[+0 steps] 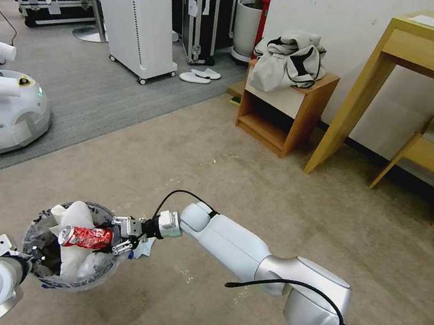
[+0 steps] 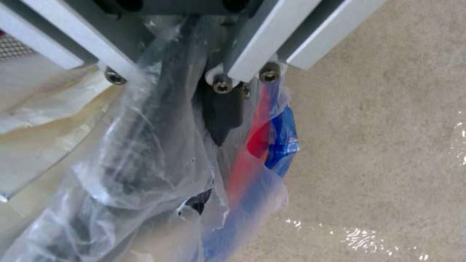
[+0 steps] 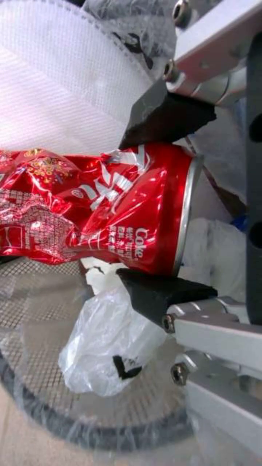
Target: Pick up the trash bin and place the garbage on the floor into it.
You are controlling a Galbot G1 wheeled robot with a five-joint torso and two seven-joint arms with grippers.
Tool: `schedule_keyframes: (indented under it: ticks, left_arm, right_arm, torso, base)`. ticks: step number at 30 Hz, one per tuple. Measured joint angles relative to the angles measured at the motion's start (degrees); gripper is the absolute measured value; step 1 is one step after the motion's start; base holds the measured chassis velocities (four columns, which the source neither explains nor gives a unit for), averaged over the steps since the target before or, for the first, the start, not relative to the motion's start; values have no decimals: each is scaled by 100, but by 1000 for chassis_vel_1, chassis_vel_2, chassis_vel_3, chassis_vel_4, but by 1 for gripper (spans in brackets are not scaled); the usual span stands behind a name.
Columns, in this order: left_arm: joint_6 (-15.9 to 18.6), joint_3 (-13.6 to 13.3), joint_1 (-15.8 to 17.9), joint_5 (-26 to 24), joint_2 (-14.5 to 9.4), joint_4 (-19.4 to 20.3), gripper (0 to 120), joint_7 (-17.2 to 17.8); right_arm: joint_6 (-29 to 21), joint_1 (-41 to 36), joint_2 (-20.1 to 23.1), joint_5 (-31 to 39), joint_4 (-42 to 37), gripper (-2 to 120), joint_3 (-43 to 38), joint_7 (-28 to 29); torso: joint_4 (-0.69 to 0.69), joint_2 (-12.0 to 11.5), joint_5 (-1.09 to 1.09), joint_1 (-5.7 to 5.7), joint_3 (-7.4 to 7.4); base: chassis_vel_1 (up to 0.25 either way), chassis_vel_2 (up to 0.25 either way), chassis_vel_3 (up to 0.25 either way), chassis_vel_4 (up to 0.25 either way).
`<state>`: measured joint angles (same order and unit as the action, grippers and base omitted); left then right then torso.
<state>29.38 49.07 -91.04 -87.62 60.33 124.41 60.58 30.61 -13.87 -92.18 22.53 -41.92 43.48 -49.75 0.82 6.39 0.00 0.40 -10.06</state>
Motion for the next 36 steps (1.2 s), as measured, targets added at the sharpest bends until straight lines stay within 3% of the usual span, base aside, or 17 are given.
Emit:
schedule_keyframes:
  ticks: [31, 36]
  left_arm:
    - [8, -113, 31, 109, 66, 0, 0, -26]
    - [8, -120, 40, 105, 66, 21, 0, -27]
  right_arm:
    - [-118, 81, 4, 210, 184, 56, 143, 252]
    - [-162, 105, 4, 317, 147, 76, 180, 292]
  torso:
    - [0, 0, 0, 0, 0]
    - [0, 0, 0, 0, 0]
  base:
    - [0, 0, 0, 0]
    - [0, 0, 0, 0]
